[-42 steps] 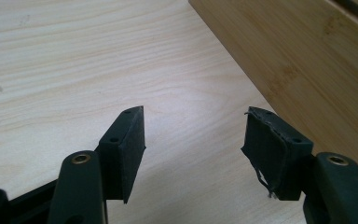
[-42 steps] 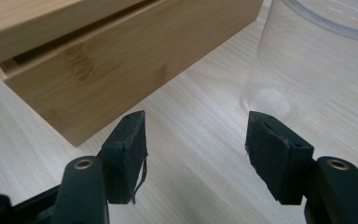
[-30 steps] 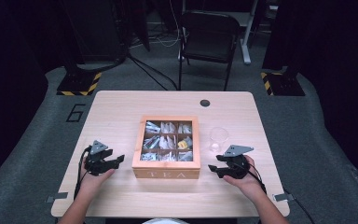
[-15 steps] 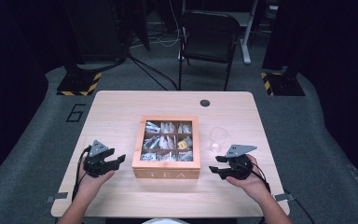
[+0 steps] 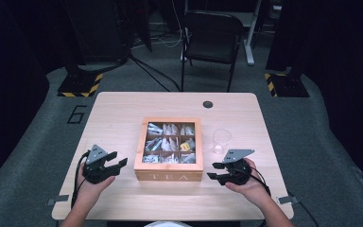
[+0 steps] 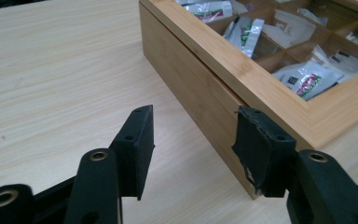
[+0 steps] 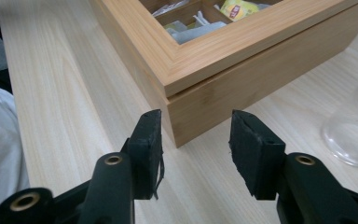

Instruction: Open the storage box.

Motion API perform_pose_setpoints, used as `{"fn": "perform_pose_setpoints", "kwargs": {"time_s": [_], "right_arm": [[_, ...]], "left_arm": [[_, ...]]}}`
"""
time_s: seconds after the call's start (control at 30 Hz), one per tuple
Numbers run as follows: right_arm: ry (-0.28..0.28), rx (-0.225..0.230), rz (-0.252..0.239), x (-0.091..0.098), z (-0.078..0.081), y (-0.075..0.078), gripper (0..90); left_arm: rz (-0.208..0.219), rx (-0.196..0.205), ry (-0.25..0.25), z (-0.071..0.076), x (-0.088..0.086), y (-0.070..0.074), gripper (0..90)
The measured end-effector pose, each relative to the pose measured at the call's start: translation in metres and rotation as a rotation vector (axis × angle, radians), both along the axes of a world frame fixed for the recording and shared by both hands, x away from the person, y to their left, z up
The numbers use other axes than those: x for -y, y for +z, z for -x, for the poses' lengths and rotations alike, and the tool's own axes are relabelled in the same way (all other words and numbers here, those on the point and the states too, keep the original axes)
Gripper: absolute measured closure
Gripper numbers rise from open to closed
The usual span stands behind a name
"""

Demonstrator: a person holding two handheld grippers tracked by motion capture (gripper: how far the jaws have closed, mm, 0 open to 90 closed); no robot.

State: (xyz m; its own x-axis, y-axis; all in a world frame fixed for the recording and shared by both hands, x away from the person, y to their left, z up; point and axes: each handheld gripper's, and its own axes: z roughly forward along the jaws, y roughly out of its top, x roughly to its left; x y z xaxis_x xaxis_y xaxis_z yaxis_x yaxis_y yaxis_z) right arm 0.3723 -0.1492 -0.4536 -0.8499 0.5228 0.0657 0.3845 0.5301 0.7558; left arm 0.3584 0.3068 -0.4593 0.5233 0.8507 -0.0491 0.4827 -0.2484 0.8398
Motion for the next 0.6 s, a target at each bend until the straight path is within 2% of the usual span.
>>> {"fn": "perform_pose_setpoints", "kwargs": {"time_s": [0.17, 0.3, 0.43, 0.6], "right_arm": [[0.021, -0.016, 0.005, -0.006, -0.001, -0.002, 57.4], [0.036, -0.027, 0.009, -0.013, -0.001, -0.005, 61.8], [0.051, -0.016, 0.01, -0.016, -0.004, -0.006, 66.1], [0.058, -0.017, 0.001, -0.021, -0.006, -0.006, 68.3]], "left_arm": [[-0.007, -0.005, -0.001, 0.002, 0.001, -0.004, 48.3], [-0.004, 0.009, 0.0, 0.004, 0.002, -0.006, 48.5], [-0.012, -0.004, -0.017, 0.006, 0.003, -0.008, 48.2], [-0.01, 0.009, -0.02, 0.007, 0.005, -0.009, 47.8]]}}
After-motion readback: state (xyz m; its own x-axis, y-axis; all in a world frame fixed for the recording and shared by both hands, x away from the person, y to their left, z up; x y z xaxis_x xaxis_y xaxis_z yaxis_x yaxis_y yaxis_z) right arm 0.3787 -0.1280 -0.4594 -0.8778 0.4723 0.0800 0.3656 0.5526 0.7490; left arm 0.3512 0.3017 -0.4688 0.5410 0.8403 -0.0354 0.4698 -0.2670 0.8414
